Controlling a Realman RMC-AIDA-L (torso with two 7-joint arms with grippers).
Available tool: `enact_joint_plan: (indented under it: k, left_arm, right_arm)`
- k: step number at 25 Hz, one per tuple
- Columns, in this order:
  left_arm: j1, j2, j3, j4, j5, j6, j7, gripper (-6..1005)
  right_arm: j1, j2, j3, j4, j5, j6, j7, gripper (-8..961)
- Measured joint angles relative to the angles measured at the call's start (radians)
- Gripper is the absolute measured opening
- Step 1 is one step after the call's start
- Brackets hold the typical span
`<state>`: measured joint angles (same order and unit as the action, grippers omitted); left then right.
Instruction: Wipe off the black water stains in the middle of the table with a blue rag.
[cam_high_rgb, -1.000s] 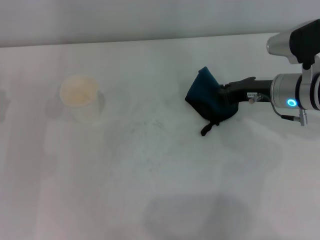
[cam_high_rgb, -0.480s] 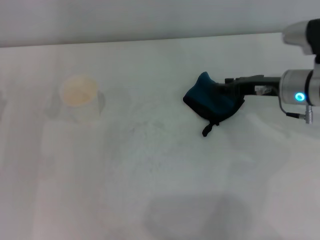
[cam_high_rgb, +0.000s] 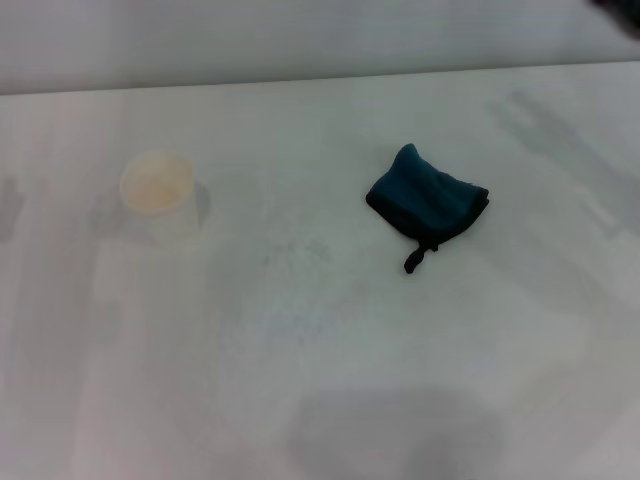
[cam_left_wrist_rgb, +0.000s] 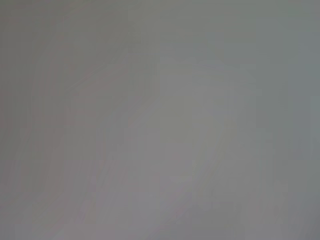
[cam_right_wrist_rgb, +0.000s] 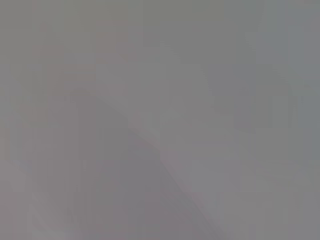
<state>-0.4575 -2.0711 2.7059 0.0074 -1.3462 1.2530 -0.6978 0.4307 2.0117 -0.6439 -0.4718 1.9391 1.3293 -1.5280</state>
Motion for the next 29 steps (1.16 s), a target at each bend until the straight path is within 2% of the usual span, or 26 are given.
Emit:
enact_joint_plan:
  k: [1,3,4,5,6,8,11,12,21,26,29]
  left_arm:
    - [0.000,0.000,0.000,0.000,0.000,0.000,0.000,886]
    - [0.000,0.000,0.001,0.000,0.001,0.000,0.002,885]
    - [0.000,-0.001,0.002,0.000,0.002,0.000,0.006,885]
    - [0.000,-0.001,0.002,0.000,0.002,0.000,0.009,885]
    - [0.000,-0.001,0.002,0.000,0.002,0.000,0.009,885]
    - [-0.001,-0.001,0.003,-0.001,0.003,-0.014,0.028,886]
    - [-0.011,-0.001,0.004,-0.001,0.004,-0.054,0.097,886]
    - [-0.027,-0.002,0.005,0.005,0.006,-0.102,0.189,886]
    - [-0.050,-0.006,-0.003,0.040,-0.001,-0.190,0.245,886]
    - [-0.066,-0.006,0.003,0.072,0.009,-0.240,0.253,886]
    - [-0.083,-0.008,0.003,0.083,0.011,-0.299,0.259,886]
  right_arm:
    - [0.000,0.000,0.000,0.000,0.000,0.000,0.000,853]
    - [-0.015,0.002,0.015,0.058,0.102,-0.003,-0.197,861]
    - [-0.022,0.003,0.018,0.143,0.193,-0.027,-0.475,865]
    - [-0.022,0.003,0.018,0.143,0.193,-0.027,-0.475,865]
    - [-0.021,0.003,0.018,0.195,0.237,-0.055,-0.655,864]
    - [-0.019,0.002,0.019,0.258,0.283,-0.097,-0.877,863]
    - [-0.019,0.003,0.020,0.336,0.331,-0.159,-1.144,862]
    - [-0.019,0.003,0.021,0.352,0.339,-0.171,-1.194,862]
    - [-0.023,0.002,0.022,0.377,0.346,-0.200,-1.187,858]
    - [-0.022,-0.001,0.023,0.364,0.347,-0.350,-1.167,858]
    - [-0.021,-0.002,0.023,0.357,0.347,-0.379,-1.160,858]
